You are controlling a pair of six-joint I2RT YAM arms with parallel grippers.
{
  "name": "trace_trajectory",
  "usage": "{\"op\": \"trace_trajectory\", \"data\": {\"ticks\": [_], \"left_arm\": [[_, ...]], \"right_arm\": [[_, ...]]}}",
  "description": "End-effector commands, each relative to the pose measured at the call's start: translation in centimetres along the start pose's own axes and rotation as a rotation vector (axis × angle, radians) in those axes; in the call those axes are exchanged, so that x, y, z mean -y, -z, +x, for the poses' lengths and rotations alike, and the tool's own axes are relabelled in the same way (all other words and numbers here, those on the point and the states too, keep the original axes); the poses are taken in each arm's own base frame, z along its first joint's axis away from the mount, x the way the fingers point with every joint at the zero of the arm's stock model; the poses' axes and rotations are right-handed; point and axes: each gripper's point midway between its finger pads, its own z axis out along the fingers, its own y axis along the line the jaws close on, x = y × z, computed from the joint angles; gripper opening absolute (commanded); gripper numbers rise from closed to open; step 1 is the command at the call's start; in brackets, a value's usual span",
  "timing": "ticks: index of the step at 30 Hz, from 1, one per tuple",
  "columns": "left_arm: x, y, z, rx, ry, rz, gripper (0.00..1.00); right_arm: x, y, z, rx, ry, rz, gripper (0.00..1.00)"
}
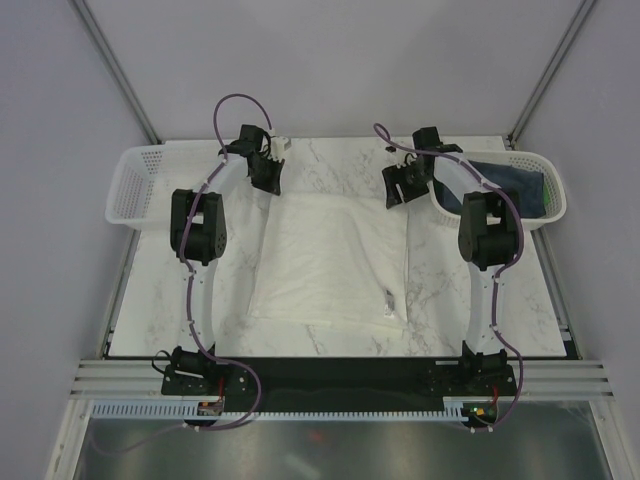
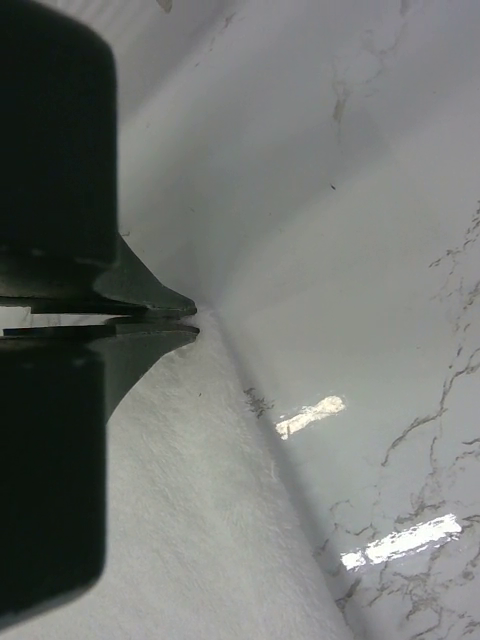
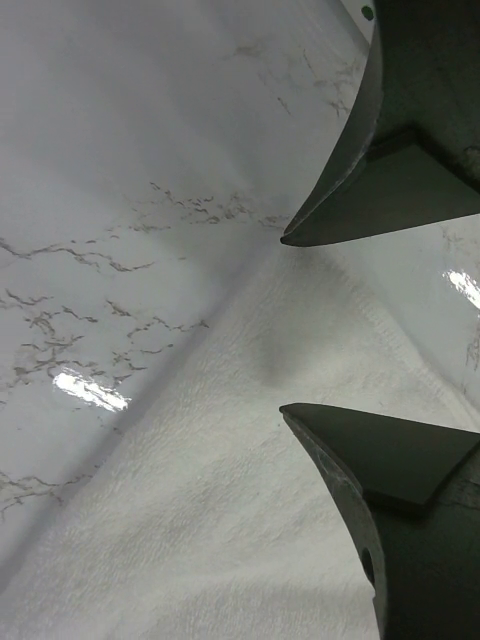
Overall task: Fold and stack the towels
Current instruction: Fold the towel
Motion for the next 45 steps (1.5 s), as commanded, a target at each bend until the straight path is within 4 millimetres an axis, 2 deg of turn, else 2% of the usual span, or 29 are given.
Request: {"op": "trace_trajectory", "data": {"ticks": [1, 6, 10, 21, 26, 31, 33, 34, 36, 37, 38, 40, 42, 43, 44, 45], "left_arm": [[-1.8, 2.3, -0.4, 0.003, -0.007, -0.089, 0.02], [-2.6, 2.3, 0.2, -0.018, -0.011, -0.128, 0.02], [-2.9, 2.1, 0.5, -0.024, -0.016, -0.135, 0.02], [-5.3, 2.7, 1.6, -0.056, 0.004, -0.221, 0.02], [-4.9, 2.4, 1.6, -0.051, -0.008, -0.192, 0.02], [-4.8, 2.4, 1.5, -0.044, -0.011, -0.186, 0.02], [-4.7, 2.4, 1.1, -0.031, -0.009, -0.177, 0.02], [-4.4, 2.4, 0.9, -0.023, -0.004, -0.165, 0.02], [-4.3, 2.7, 0.2, -0.003, -0.003, -0.161, 0.02], [-4.1, 2.8, 0.1, 0.001, 0.001, -0.152, 0.02], [-4.0, 3.1, -0.4, 0.014, 0.006, -0.150, 0.02], [-3.2, 4.4, -1.8, 0.059, 0.019, -0.126, 0.02], [-2.6, 5.7, -3.0, 0.095, 0.025, -0.115, 0.02], [-2.1, 7.4, -4.2, 0.134, 0.036, -0.114, 0.02], [-1.8, 8.5, -5.0, 0.159, 0.036, -0.114, 0.02], [-1.2, 9.6, -5.7, 0.184, 0.036, -0.107, 0.02]], "right_arm": [[-0.3, 2.8, -4.7, 0.138, 0.064, 0.020, 0.72], [0.5, 1.5, -5.8, 0.135, 0.066, 0.025, 0.74], [0.7, 0.1, -5.8, 0.105, 0.058, 0.007, 0.74], [0.0, -2.4, -4.5, 0.053, 0.065, -0.058, 0.72], [-0.4, -4.0, -3.6, 0.023, 0.060, -0.094, 0.70], [-0.5, -3.9, -2.4, -0.005, 0.073, -0.101, 0.65], [-0.3, -3.6, -2.2, -0.008, 0.071, -0.097, 0.62], [-0.3, -3.4, -2.3, -0.003, 0.068, -0.099, 0.53], [-0.4, -2.8, -2.7, 0.013, 0.068, -0.104, 0.32], [-0.5, -2.6, -2.9, 0.018, 0.062, -0.103, 0.12], [-0.6, -1.9, -3.5, 0.032, 0.063, -0.098, 0.01], [-0.6, -0.9, -4.2, 0.049, 0.044, -0.080, 0.00], [-1.3, 1.8, -6.0, 0.107, 0.060, -0.057, 0.00], [-0.8, 2.9, -6.5, 0.124, 0.058, -0.006, 0.00], [-1.0, 5.7, -8.1, 0.193, 0.061, 0.047, 0.00], [-1.0, 7.4, -8.9, 0.233, 0.070, 0.093, 0.00]]}}
